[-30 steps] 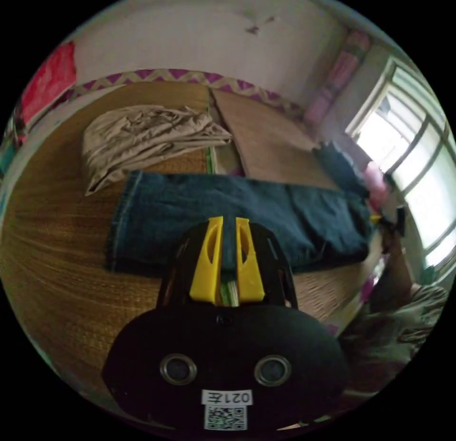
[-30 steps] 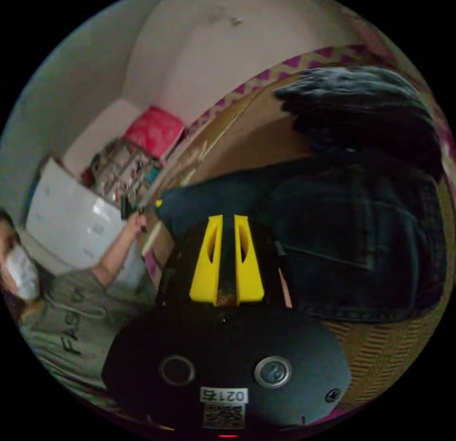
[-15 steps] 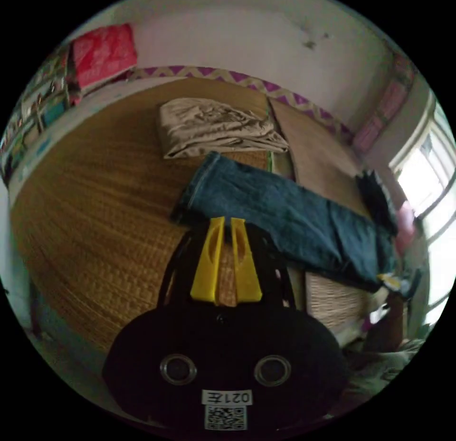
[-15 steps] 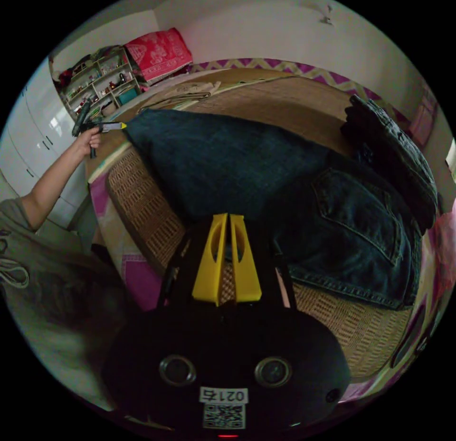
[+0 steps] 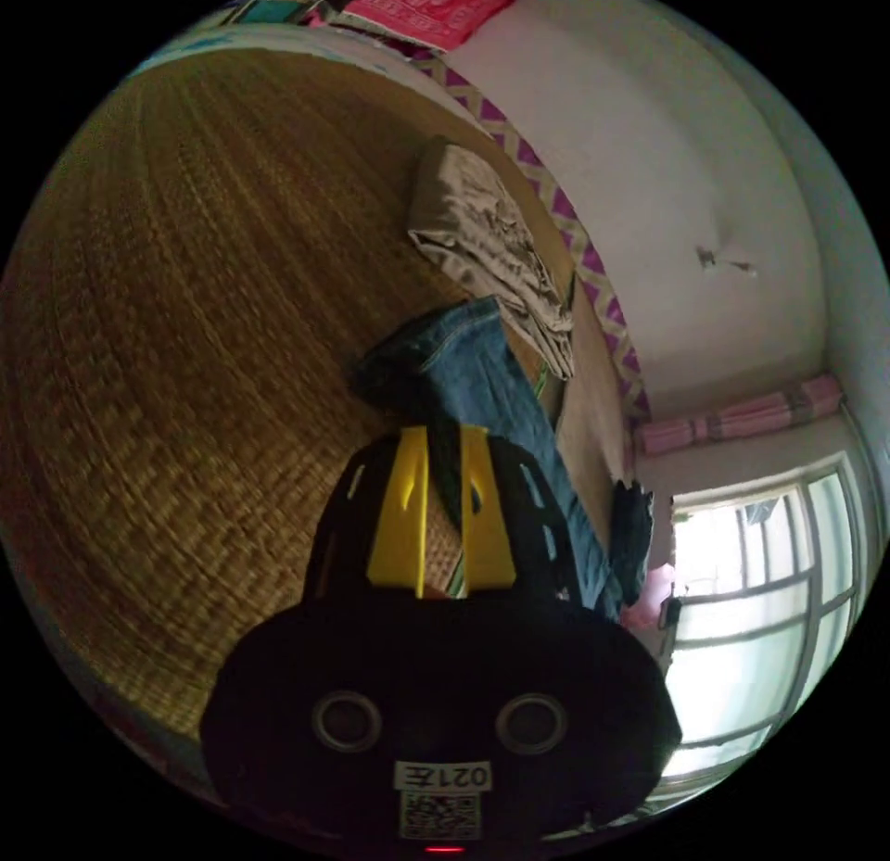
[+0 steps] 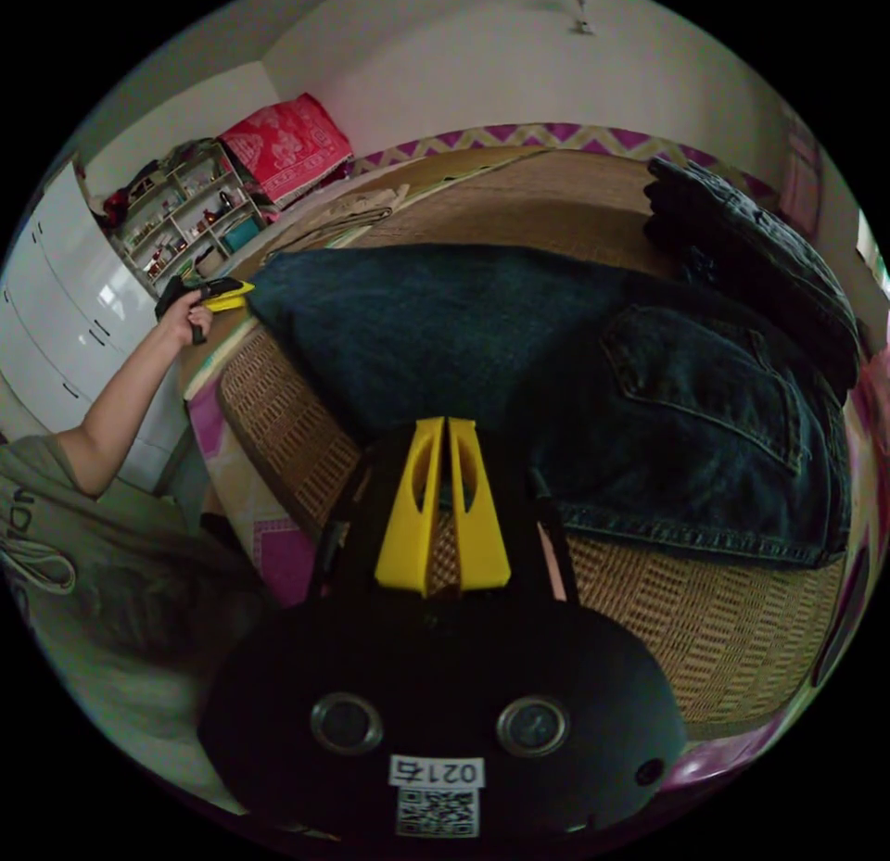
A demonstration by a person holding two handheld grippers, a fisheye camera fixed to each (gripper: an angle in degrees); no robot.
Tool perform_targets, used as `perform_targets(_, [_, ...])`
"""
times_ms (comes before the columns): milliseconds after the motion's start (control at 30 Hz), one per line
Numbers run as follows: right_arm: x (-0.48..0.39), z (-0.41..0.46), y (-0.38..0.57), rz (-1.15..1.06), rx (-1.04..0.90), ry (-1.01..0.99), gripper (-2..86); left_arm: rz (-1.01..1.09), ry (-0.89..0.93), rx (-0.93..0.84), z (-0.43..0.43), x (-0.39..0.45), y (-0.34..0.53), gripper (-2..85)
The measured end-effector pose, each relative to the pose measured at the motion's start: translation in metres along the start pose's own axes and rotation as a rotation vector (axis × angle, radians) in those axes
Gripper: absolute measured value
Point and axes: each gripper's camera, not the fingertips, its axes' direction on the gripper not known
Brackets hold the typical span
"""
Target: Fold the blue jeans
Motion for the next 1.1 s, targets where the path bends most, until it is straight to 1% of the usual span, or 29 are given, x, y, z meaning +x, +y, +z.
perform_targets(33, [0.001, 0.000, 0.001, 0.001, 0.000, -0.002, -0.1, -0.009, 0.023, -0.003, 0.003, -0.001, 0.002, 2.0])
perform_targets(100, [0.009, -0.003, 0.003, 0.007, 0.002, -0.019, -0.1, -0.027, 0.138, 0.031, 0.006, -0.003, 0.017, 0.2])
perform_targets(167, [0.016, -0.005, 0.004, 0.016, 0.003, -0.039, -0.1, 0.005, 0.206, 0.078, 0.003, 0.006, 0.035, -0.3])
perform_targets(233, [0.025, -0.008, 0.005, 0.025, 0.005, -0.062, -0.1, 0.055, 0.211, 0.130, -0.004, 0.027, 0.058, -0.5])
perform_targets(333, [0.041, -0.015, 0.006, 0.042, 0.010, -0.104, -0.2, 0.259, 0.111, 0.250, -0.019, 0.099, 0.111, -0.7])
perform_targets(400, [0.055, -0.026, 0.009, 0.053, 0.032, -0.148, -0.3, 0.513, -0.054, 0.332, -0.020, 0.182, 0.170, -0.7])
perform_targets(433, [0.059, -0.031, 0.010, 0.055, 0.039, -0.158, -0.4, 0.573, -0.083, 0.347, -0.018, 0.202, 0.187, -0.7])
perform_targets(500, [0.075, -0.056, 0.022, 0.082, 0.098, -0.180, -0.4, 0.814, -0.134, 0.366, 0.001, 0.280, 0.261, -0.8])
perform_targets(533, [0.079, -0.063, 0.026, 0.090, 0.115, -0.179, -0.4, 0.856, -0.145, 0.366, 0.008, 0.296, 0.279, -0.8])
perform_targets(600, [0.095, -0.090, 0.045, 0.119, 0.159, -0.168, -0.5, 1.048, -0.231, 0.352, 0.049, 0.360, 0.356, -0.8])
perform_targets(633, [0.098, -0.097, 0.050, 0.126, 0.168, -0.164, -0.5, 1.087, -0.252, 0.352, 0.061, 0.373, 0.375, -0.8])
perform_targets(667, [0.106, -0.109, 0.060, 0.142, 0.184, -0.156, -0.5, 1.175, -0.290, 0.335, 0.091, 0.396, 0.413, -0.8])
perform_targets(700, [0.114, -0.120, 0.071, 0.158, 0.201, -0.155, -0.5, 1.251, -0.321, 0.299, 0.123, 0.414, 0.447, -0.7])
perform_targets(733, [0.118, -0.125, 0.076, 0.166, 0.209, -0.158, -0.5, 1.287, -0.334, 0.269, 0.141, 0.421, 0.464, -0.7])
perform_targets(800, [0.135, -0.143, 0.094, 0.198, 0.232, -0.175, -0.5, 1.413, -0.412, 0.094, 0.227, 0.436, 0.524, -0.5])
perform_targets(833, [0.139, -0.146, 0.099, 0.207, 0.237, -0.179, -0.5, 1.440, -0.438, 0.035, 0.250, 0.436, 0.537, -0.5])
perform_targets(867, [0.148, -0.154, 0.107, 0.221, 0.245, -0.186, -0.5, 1.480, -0.512, -0.076, 0.294, 0.431, 0.560, -0.4])
perform_targets(900, [0.156, -0.160, 0.113, 0.233, 0.248, -0.188, -0.5, 1.482, -0.562, -0.134, 0.323, 0.423, 0.576, -0.3])
perform_targets(1000, [0.176, -0.173, 0.124, 0.251, 0.255, -0.188, -0.5, 1.456, -0.520, -0.049, 0.321, 0.433, 0.598, -0.2])
perform_targets(1100, [0.196, -0.186, 0.128, 0.264, 0.270, -0.174, -0.1, 1.473, -0.468, -0.029, 0.319, 0.447, 0.620, -0.1])
